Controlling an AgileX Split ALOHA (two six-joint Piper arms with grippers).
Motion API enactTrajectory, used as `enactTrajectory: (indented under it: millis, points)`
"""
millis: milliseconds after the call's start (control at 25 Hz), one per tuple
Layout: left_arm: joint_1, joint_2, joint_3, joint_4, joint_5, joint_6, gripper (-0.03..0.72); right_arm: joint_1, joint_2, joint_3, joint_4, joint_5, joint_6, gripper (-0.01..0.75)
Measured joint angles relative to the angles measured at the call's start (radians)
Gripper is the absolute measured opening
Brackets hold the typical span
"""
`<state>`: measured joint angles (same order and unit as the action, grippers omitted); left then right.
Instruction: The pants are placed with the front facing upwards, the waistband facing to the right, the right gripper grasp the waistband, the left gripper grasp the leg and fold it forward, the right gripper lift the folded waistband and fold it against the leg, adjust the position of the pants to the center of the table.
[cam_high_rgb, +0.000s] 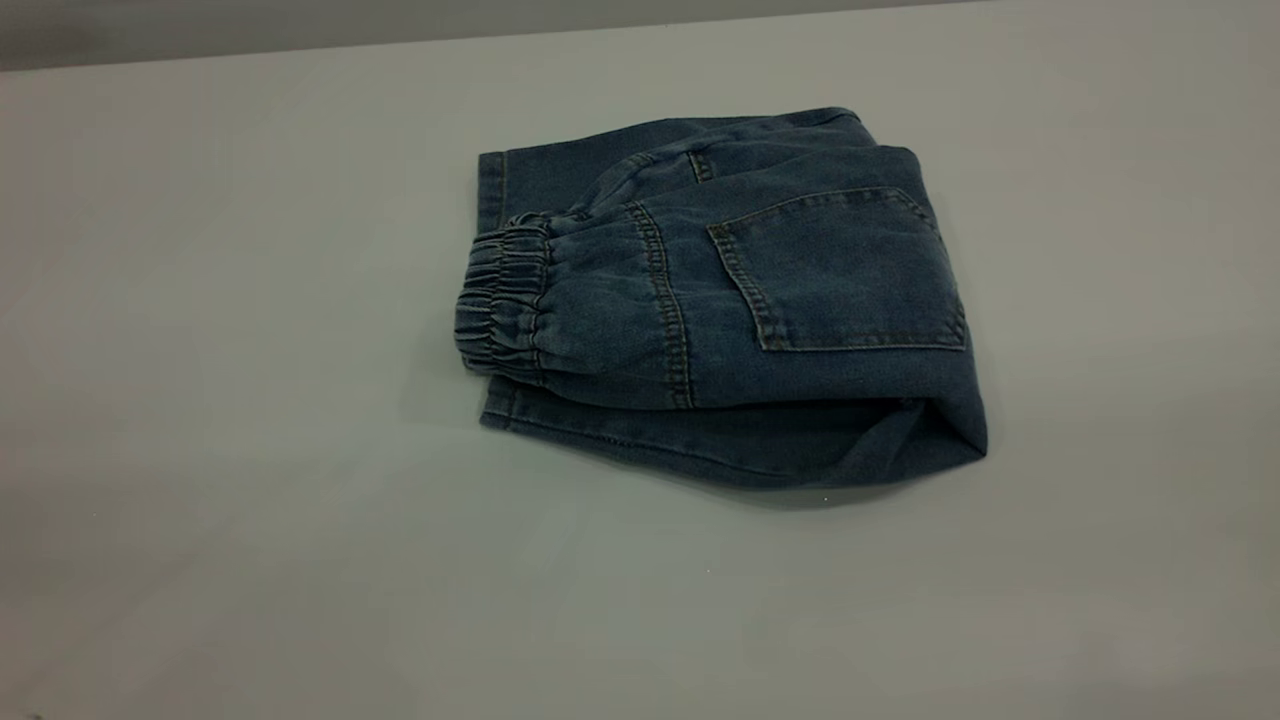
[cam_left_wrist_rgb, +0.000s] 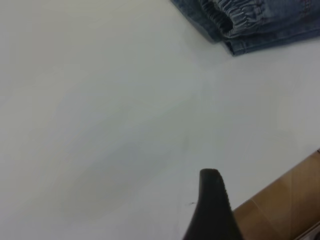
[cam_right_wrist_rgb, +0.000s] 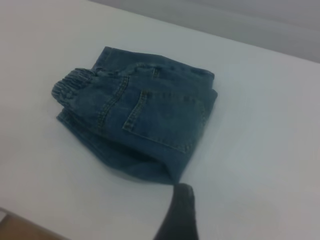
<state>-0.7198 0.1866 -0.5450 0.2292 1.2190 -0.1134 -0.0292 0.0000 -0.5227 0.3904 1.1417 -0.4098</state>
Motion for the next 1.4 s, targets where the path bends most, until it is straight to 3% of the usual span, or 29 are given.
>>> enactTrajectory:
  millis: [160,520,840,1080,1400]
  points:
    - [0.000,0.000,0.002,0.000,0.000,-0.001,0.461,0.000,0.000,0.000,-0.077,-0.010,0.006,0.573]
    - [0.000,0.000,0.025,0.004,-0.102,-0.002,0.461,0.000,0.000,0.013,-0.248,-0.072,0.234,0.573]
    - [0.000,0.000,0.042,0.000,-0.152,-0.035,0.461,0.000,0.000,0.013,-0.261,-0.072,0.266,0.573]
    - [0.000,0.000,0.041,-0.084,-0.134,-0.042,0.461,0.000,0.000,0.013,-0.262,-0.072,0.273,0.573]
    - [0.000,0.000,0.040,-0.253,-0.139,0.113,0.461,0.000,0.000,0.013,-0.265,-0.072,0.273,0.573]
